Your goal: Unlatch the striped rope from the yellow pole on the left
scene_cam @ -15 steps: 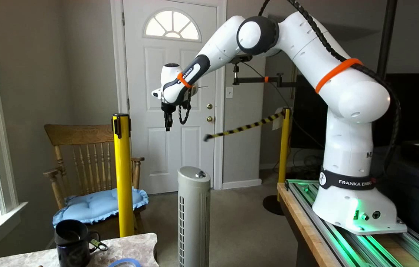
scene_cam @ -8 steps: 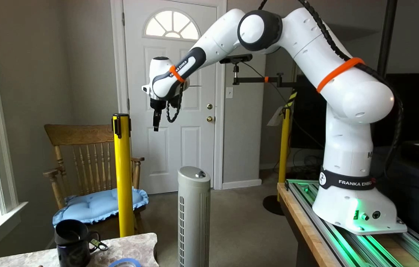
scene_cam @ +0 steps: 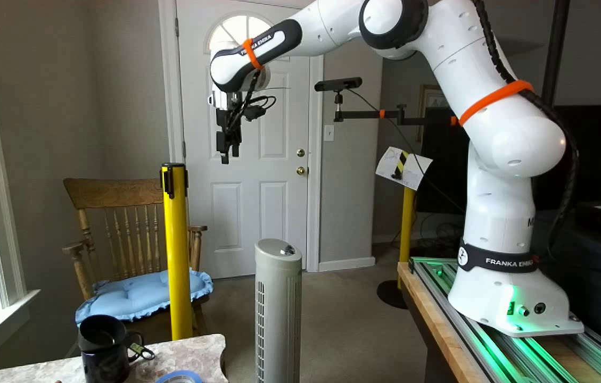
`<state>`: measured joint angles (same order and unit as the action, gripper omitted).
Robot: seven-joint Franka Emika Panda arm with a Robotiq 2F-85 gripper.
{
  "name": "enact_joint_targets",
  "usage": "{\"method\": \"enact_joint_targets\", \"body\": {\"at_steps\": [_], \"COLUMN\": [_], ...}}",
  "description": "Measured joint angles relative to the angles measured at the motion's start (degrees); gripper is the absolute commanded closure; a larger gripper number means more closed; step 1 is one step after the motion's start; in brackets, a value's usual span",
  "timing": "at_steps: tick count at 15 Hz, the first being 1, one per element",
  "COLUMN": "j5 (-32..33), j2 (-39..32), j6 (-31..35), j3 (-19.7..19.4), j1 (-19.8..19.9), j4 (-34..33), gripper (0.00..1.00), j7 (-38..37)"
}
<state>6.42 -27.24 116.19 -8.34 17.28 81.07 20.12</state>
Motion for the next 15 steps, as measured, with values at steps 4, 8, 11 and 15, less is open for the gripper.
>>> {"method": "enact_joint_targets", "body": {"at_steps": [4, 8, 11, 15], "j5": [-2.8, -5.3, -5.9, -6.3], "j2": [2.1, 4.7, 6.6, 8.7], "j6": [-5.7, -10.6, -13.1, -17.0], "j3": [0.0, 0.4, 0.6, 0.8], "j1": [0.0, -0.2, -0.9, -2.8], "j4": [-1.2, -1.3, -1.3, -1.2], "gripper": [0.00, 0.00, 0.00, 0.00], "j7": [-4.0, -5.8, -8.2, -12.5]}}
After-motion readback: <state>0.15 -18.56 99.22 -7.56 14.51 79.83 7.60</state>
